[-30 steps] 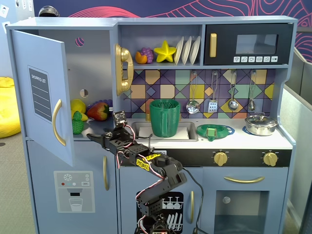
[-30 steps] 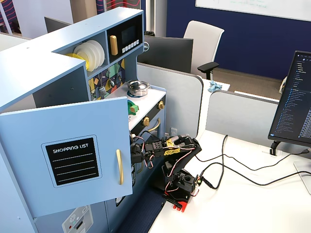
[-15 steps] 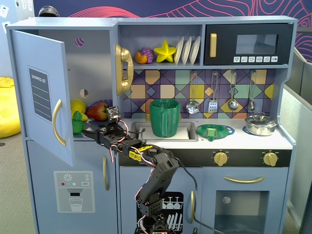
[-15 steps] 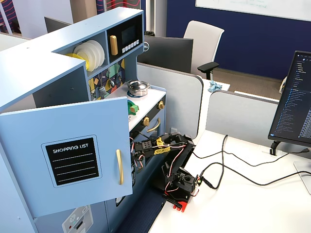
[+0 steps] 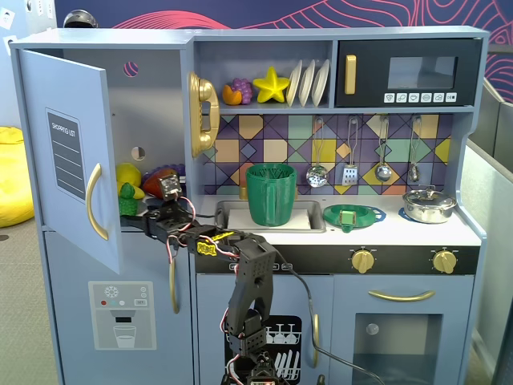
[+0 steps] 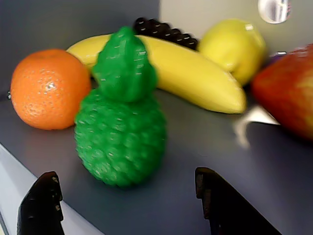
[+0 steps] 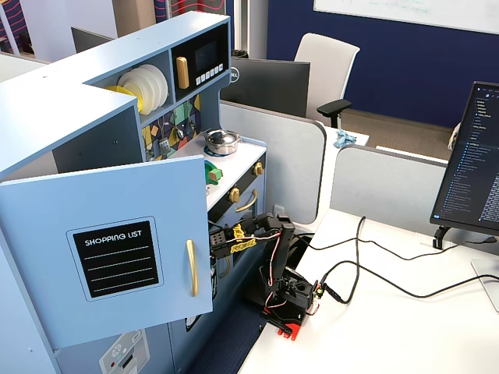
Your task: Pick up the green pineapple from the left cabinet and place it in the green recipient
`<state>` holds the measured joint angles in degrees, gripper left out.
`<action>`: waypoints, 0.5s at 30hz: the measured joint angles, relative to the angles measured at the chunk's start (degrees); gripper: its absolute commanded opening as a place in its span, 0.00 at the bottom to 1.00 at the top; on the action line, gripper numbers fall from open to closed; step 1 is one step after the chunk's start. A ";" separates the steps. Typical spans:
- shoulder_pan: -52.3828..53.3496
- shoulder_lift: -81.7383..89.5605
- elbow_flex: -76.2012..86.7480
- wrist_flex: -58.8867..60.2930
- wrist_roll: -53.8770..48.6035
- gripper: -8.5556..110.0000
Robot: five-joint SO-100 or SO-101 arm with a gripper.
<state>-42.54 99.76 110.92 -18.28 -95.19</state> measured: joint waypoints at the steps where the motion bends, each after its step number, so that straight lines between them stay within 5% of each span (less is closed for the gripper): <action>1: -0.09 -1.14 -1.41 -0.18 0.00 0.34; 15: -0.70 -14.41 -14.77 -1.14 0.00 0.34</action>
<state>-43.24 85.34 96.15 -19.42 -95.19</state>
